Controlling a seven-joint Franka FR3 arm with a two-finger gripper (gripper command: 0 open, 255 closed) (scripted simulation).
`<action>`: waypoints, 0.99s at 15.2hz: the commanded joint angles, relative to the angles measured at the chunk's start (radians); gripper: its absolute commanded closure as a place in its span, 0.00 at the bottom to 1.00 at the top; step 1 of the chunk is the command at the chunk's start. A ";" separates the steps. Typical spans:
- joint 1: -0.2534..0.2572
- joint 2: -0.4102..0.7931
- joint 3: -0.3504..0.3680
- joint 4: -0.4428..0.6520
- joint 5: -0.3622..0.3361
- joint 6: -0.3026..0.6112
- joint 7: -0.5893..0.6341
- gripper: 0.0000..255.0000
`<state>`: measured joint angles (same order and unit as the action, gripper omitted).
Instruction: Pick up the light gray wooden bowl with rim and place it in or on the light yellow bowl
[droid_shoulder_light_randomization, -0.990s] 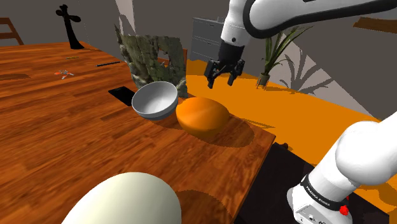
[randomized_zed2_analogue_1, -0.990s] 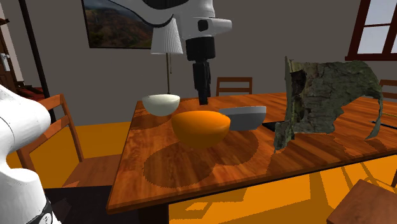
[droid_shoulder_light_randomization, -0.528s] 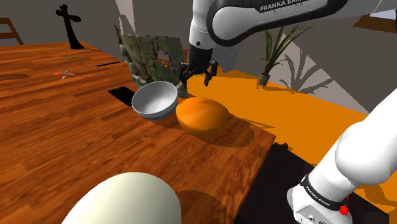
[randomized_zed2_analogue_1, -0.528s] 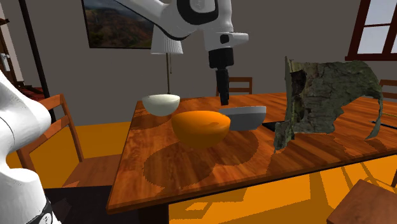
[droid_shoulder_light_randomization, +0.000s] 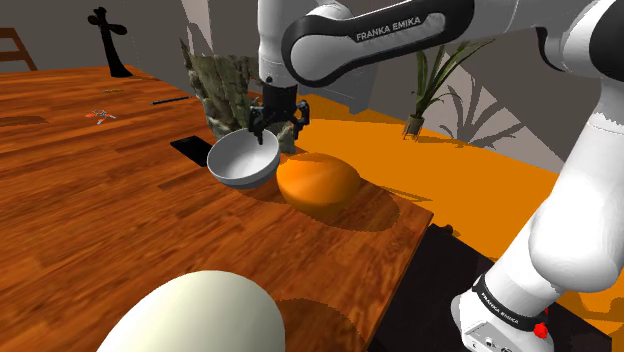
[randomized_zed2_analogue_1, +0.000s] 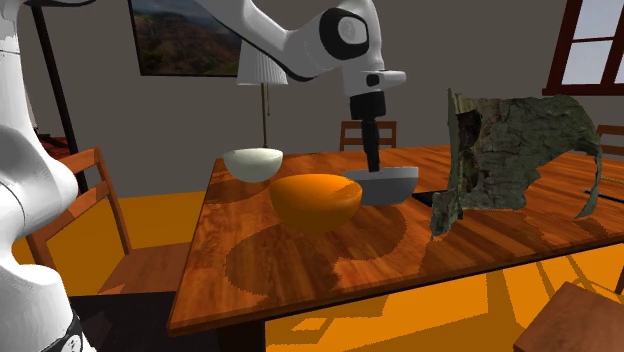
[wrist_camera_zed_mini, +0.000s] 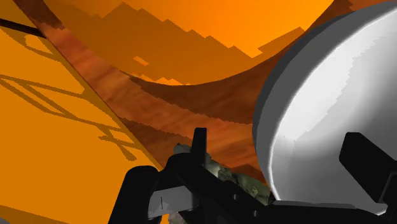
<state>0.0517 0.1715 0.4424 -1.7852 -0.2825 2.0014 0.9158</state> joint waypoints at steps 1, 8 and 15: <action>0.000 0.015 -0.003 -0.007 -0.010 0.020 0.006 0.00; -0.002 0.038 -0.010 -0.038 -0.027 0.072 0.017 0.00; -0.002 0.038 -0.010 -0.038 -0.027 0.071 0.017 1.00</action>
<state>0.0494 0.2093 0.4325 -1.8233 -0.3098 2.0728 0.9331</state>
